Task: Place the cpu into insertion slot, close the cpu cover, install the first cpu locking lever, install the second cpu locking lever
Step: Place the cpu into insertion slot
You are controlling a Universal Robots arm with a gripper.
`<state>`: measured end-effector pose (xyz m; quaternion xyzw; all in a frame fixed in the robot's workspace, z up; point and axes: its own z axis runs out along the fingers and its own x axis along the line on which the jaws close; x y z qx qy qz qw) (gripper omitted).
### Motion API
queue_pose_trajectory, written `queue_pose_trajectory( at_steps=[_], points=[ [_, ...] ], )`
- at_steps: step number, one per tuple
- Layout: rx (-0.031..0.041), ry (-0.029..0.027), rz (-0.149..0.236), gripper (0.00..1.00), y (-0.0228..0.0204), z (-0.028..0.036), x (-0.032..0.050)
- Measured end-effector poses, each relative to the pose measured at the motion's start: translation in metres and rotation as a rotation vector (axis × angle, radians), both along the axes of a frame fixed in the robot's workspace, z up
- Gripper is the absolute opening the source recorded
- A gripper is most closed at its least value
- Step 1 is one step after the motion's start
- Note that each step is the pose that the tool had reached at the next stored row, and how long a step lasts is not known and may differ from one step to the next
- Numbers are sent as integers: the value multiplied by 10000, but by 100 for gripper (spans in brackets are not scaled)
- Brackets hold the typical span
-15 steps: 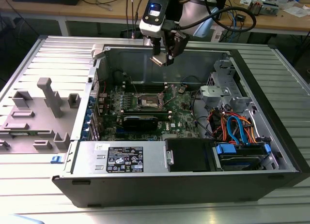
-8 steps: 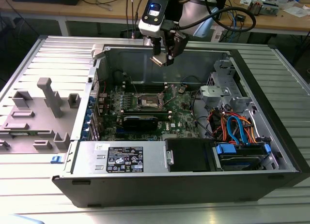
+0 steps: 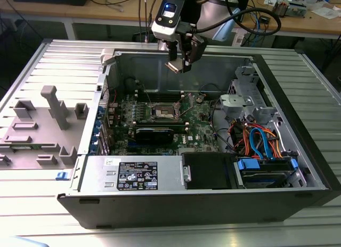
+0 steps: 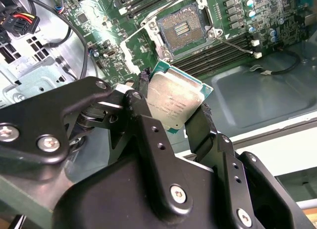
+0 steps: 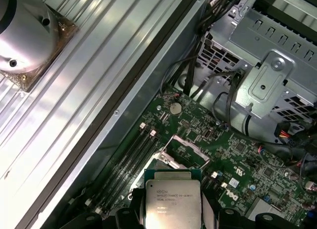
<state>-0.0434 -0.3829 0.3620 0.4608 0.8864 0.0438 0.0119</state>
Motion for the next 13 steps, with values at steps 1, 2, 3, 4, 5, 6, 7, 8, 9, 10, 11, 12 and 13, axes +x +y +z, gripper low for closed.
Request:
queue_pose_trajectory(
  at_steps=[1,2,3,4,5,6,7,8,9,10,11,12,13],
  points=[
    [0,0,-16,55,0,0,0],
    [1,0,-41,55,0,0,0],
    [1,0,-58,55,0,0,0],
    [0,0,-75,55,0,0,0],
    [0,-1,-93,55,0,0,0],
    [1,0,-115,55,0,0,0],
    [1,0,-134,55,0,0,0],
    [0,-1,-163,55,0,0,0],
    [0,0,-185,55,0,0,0],
    [0,-1,-203,55,0,0,0],
    [0,0,-246,55,0,0,0],
    [0,0,-266,55,0,0,0],
    [0,0,-284,55,0,0,0]
  ],
)
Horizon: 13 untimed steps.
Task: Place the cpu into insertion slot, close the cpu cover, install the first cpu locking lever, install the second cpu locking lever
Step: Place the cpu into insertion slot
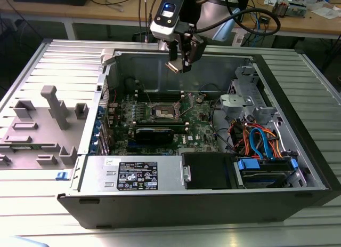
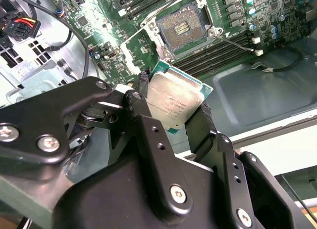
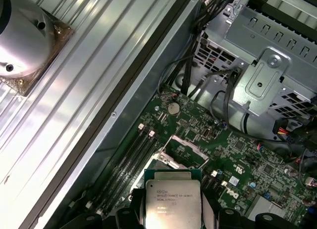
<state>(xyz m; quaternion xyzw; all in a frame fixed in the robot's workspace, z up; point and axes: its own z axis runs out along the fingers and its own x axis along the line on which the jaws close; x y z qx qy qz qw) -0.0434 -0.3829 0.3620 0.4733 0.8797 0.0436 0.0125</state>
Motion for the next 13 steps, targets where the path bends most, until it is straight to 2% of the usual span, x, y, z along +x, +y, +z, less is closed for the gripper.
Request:
queue_pose_trajectory(
  at_steps=[11,12,13],
  points=[
    [0,-1,-342,55,0,-1,0],
    [-8,-1,-376,55,0,-1,0],
    [-81,-1,-417,55,1,-1,-1]
  ],
)
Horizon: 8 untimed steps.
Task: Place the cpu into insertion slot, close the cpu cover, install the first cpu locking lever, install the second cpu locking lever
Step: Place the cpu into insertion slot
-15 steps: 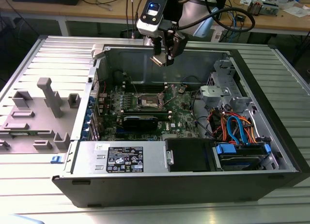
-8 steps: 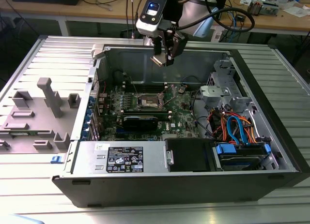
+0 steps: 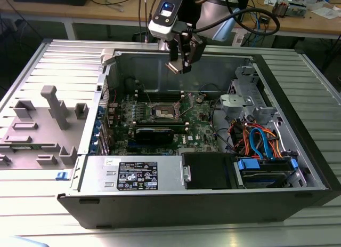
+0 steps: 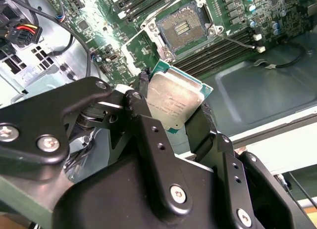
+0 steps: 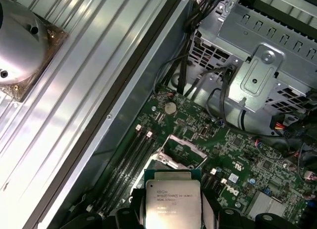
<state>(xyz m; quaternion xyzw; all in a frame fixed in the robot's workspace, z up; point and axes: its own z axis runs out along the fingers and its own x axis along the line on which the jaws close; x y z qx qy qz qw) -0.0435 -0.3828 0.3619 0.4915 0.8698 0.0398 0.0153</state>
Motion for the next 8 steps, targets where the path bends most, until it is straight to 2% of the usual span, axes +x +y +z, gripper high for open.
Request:
queue_pose_trajectory(
  at_steps=[2,4,5,6,7,8],
  points=[
    [-153,-1,-110,55,-1,-3,1],
    [-167,6,-132,55,-1,-3,1],
    [-175,58,-160,55,-1,-4,0],
    [-180,134,-182,55,0,-5,0],
    [-232,300,-223,55,0,-4,1],
    [-336,378,-256,55,-1,-5,0]
  ],
)
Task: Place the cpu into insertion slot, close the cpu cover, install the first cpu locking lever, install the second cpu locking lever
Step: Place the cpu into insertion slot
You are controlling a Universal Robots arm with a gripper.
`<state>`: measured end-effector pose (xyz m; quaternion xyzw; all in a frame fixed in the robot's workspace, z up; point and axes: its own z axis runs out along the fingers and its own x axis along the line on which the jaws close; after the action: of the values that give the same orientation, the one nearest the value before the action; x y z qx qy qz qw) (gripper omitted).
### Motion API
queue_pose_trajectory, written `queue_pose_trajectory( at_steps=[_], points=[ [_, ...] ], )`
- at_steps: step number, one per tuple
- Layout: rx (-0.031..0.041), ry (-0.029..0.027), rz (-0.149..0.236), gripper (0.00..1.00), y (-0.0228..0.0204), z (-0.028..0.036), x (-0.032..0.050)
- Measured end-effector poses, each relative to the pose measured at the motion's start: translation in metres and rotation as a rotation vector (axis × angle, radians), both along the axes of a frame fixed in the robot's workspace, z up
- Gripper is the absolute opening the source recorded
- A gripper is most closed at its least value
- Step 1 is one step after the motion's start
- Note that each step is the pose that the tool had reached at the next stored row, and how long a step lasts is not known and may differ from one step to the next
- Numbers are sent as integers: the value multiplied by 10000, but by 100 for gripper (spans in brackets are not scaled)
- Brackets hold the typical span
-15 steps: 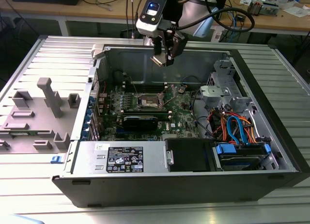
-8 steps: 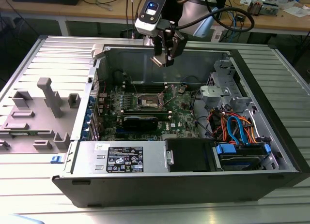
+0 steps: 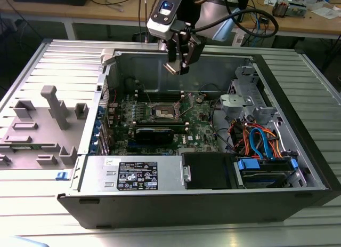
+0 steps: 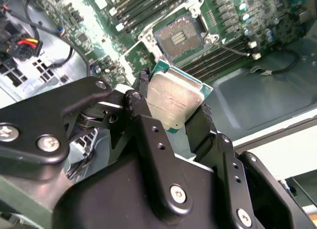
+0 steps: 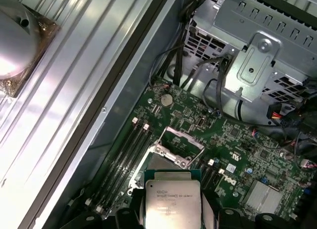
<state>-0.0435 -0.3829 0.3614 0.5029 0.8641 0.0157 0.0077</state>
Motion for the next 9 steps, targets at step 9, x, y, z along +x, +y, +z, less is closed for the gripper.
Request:
queue_pose_trajectory(
  at_steps=[9],
  points=[
    [-290,55,-137,55,0,-1,0]
  ],
)
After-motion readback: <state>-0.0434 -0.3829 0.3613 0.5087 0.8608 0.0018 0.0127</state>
